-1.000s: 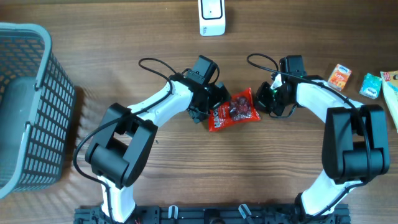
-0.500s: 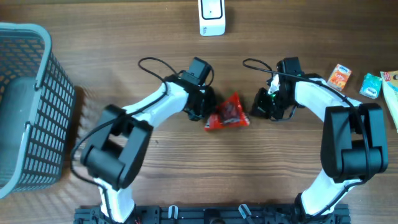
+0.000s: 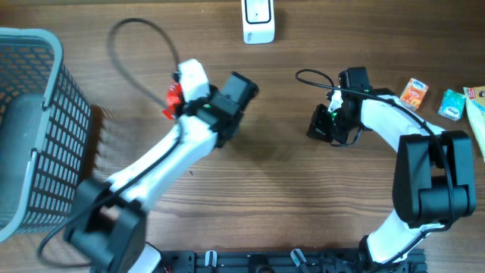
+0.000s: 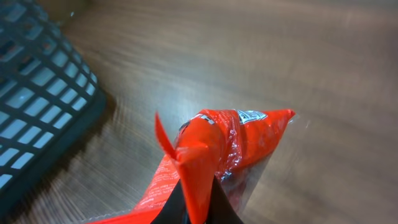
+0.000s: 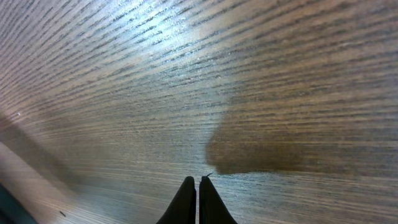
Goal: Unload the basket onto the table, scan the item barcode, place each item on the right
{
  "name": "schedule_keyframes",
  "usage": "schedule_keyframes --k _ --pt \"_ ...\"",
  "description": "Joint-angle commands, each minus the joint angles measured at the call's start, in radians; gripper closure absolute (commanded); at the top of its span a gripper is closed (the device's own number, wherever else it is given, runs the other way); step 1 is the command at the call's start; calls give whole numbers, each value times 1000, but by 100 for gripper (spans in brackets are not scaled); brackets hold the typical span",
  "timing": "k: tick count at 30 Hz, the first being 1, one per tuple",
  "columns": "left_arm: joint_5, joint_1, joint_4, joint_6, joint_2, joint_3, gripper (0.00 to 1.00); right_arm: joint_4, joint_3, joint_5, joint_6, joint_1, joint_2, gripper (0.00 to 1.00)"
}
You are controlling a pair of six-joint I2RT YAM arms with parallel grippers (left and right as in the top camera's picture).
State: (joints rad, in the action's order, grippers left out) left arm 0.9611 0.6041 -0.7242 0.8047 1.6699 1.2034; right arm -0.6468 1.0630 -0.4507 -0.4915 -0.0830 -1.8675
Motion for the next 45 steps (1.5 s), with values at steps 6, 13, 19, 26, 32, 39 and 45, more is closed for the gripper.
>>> schedule_keyframes --k 6,13,19,26,32,39,45 --pt "-213 226 87 -13 169 1 61 -61 12 -3 48 44 26 96" --pt "-437 240 4 -12 -41 53 65 -134 17 -268 239 226 163 74" --pt "-467 -82 -205 115 -329 55 39 -34 17 -344 253 32 209 47" --pt "-625 -348 -336 127 -206 51 0 366 17 -156 -39 -366 209 96" --pt "-624 -356 -318 127 -111 51 0 529 17 125 -172 -555 196 96" --pt "-624 -356 -344 122 -72 37 0 779 17 137 -304 -613 -47 96" --pt "-624 -356 -346 120 -71 23 0 674 17 287 -313 -586 -126 96"
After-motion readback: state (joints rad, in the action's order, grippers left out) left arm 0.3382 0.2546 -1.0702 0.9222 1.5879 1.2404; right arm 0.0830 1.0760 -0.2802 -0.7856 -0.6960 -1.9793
